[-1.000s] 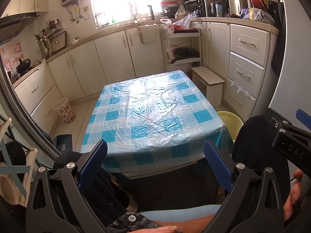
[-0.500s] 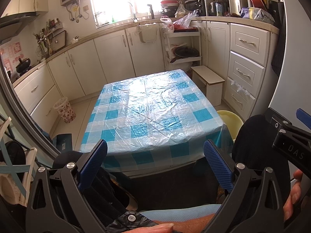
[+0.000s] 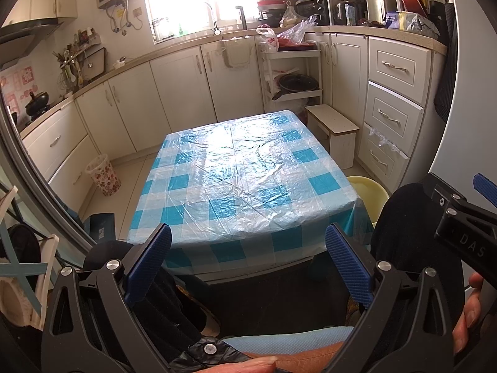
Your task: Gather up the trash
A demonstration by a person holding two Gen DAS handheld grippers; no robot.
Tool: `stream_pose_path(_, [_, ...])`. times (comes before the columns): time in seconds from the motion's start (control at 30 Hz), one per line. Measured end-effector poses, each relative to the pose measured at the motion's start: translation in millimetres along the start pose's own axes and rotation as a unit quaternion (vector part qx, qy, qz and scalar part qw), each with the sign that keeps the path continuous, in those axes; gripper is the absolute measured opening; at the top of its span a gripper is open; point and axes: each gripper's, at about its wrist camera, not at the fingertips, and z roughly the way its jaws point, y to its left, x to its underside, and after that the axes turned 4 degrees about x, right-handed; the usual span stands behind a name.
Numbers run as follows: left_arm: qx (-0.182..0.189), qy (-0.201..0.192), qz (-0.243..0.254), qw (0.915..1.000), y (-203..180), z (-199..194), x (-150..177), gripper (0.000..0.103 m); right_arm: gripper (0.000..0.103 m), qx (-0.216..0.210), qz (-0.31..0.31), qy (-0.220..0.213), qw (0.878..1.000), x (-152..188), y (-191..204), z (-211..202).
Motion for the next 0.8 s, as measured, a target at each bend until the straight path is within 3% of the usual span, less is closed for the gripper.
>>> stream_pose_path(0.8, [0.001,0.002,-0.001,1.0,-0.4,-0.6,2.3,0.095,0.096,-0.001,-0.001,0.0,1.0,-0.2,1.3,0.5])
